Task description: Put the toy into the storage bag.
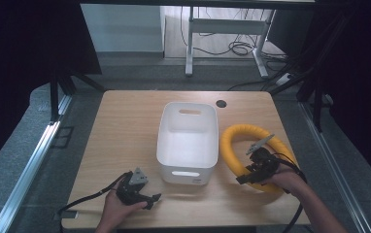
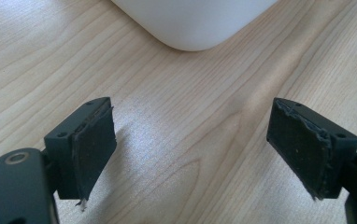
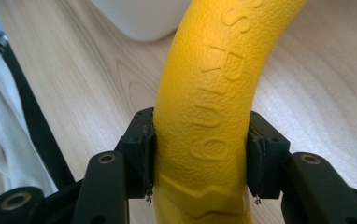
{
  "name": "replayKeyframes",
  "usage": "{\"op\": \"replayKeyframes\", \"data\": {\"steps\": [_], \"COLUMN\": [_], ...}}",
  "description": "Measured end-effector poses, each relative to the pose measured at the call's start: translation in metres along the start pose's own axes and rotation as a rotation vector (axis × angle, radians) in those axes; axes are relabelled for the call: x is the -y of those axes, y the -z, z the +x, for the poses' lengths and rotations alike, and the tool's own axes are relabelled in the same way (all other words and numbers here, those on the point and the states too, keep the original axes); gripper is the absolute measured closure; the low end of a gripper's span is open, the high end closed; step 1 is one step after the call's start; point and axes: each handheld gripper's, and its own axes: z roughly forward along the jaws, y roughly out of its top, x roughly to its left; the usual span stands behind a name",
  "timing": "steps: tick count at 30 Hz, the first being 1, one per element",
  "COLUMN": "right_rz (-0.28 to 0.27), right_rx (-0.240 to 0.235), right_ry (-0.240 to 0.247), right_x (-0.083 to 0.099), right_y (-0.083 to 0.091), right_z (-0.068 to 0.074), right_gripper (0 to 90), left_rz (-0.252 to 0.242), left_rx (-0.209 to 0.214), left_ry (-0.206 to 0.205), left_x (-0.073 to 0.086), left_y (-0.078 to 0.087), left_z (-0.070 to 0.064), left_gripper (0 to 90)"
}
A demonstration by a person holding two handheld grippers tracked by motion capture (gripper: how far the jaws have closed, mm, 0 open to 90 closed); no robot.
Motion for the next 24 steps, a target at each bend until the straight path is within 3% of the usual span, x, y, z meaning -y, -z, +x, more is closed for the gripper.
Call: {"op": "replayKeyframes", "data": {"steps": [9,24], "right_rz": [-0.117,-0.235], "right_rx": [-0.034,-0.043], "right_ry": [-0.041,-0.072], "right_x": [0.002,0.006], "right_y": [0.019,0.036], "right_z": [-0.009,-0.019], "right_gripper": [51.5,51.6], "left_rz": [0.001,0.004], "left_rx": [-0.001,-0.001], "left_ry": [0.000,-0.002], "left_x": [0.000,0.000], "left_y": [0.000,0.000], "left_z": [0.000,0.000], "left_gripper": [15.8,15.8]}}
